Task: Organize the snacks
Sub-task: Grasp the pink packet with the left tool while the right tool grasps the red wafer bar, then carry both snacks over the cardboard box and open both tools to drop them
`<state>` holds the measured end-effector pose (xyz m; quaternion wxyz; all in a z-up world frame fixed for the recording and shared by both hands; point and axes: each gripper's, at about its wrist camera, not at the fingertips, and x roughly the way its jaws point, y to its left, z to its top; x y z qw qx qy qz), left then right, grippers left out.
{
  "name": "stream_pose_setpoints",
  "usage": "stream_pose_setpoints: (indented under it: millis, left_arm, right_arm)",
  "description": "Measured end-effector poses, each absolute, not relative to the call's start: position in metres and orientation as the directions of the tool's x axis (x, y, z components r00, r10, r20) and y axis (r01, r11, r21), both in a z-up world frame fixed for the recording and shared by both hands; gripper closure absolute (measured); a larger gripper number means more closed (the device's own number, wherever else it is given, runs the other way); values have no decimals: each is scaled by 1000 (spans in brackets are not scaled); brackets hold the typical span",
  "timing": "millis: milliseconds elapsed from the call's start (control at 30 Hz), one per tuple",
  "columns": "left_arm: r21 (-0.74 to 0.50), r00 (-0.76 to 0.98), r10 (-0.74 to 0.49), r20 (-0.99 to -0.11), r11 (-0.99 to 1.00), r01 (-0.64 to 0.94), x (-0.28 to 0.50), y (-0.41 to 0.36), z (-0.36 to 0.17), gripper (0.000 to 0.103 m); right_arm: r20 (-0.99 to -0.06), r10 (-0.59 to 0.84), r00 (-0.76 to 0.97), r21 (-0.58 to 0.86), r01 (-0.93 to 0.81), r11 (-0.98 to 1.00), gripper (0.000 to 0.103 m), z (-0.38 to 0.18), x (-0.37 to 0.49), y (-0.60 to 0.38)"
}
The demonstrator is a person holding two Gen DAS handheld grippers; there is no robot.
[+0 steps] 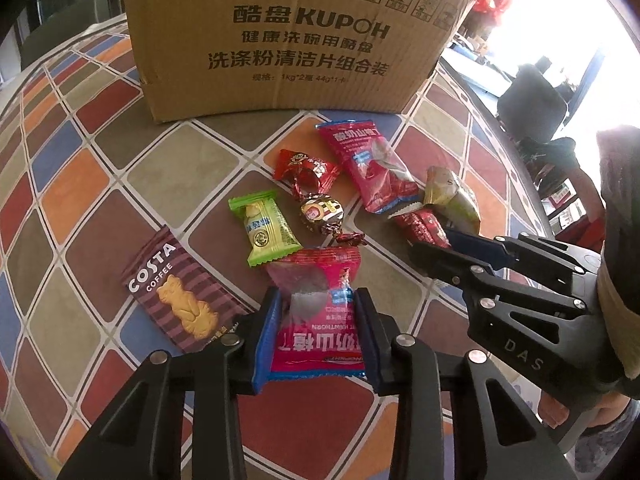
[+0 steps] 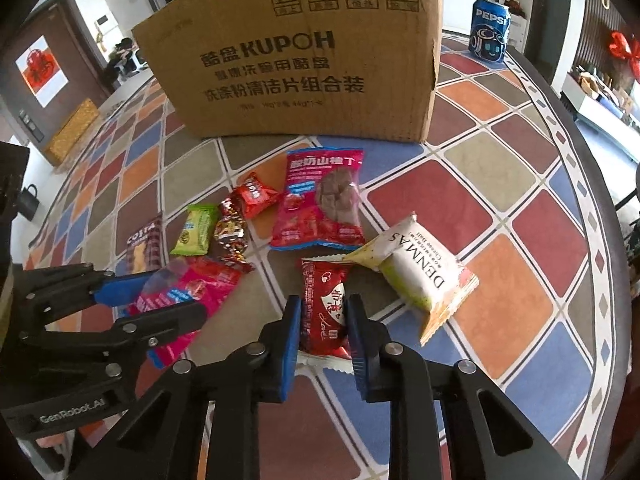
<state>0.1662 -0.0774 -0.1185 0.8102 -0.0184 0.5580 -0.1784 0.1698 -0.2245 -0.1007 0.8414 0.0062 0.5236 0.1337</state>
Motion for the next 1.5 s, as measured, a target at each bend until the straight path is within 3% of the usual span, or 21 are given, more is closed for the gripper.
stream_pose_setpoints:
  millis: [533, 1500]
  left_arm:
    - [-229, 404, -327, -854, 935, 271, 160, -66, -87, 70]
    - [-167, 683, -315, -659, 947, 276, 191, -42, 32, 70]
  right_arm:
    - [-839, 259, 479, 181, -203, 962, 79, -72, 156, -220]
    - [-656, 292, 696, 171, -240, 956, 79, 36, 183, -206]
